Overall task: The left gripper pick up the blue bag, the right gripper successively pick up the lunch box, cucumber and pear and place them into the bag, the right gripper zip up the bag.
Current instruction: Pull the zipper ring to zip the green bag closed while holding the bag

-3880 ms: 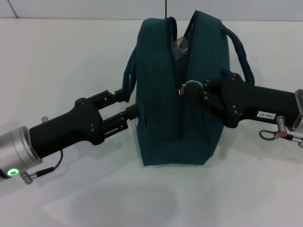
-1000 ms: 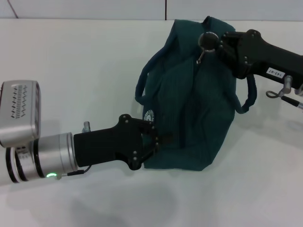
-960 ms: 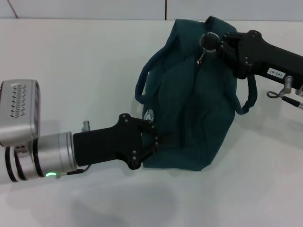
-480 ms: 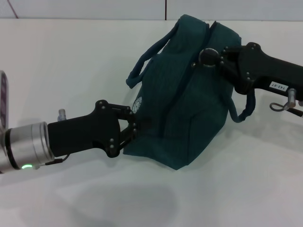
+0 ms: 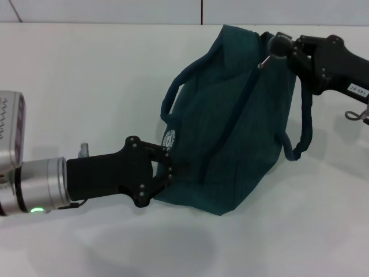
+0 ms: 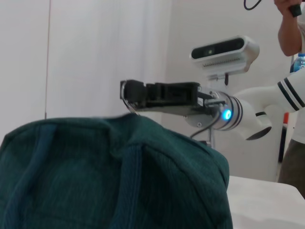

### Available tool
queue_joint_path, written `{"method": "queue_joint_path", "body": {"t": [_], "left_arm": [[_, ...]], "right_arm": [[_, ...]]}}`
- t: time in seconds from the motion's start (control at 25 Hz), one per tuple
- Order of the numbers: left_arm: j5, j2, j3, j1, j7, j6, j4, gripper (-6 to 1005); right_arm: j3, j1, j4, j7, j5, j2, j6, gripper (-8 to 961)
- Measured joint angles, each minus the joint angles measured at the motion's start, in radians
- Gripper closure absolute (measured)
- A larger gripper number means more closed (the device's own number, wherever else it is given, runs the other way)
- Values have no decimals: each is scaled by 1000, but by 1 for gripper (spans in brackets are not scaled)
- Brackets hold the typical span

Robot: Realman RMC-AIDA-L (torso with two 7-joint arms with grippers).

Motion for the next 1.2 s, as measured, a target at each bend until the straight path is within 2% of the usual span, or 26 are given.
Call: {"method": "queue_joint_path", "body": {"t": [0.48, 1.2], "left_arm": [[16, 10, 0, 17, 2, 6, 1, 926], [43, 26, -1, 20, 0, 60, 16, 927]], "right_arm": [[21, -13, 0, -54, -1, 0, 107, 940], [60, -35, 2, -108, 37, 5, 135, 939]]}}
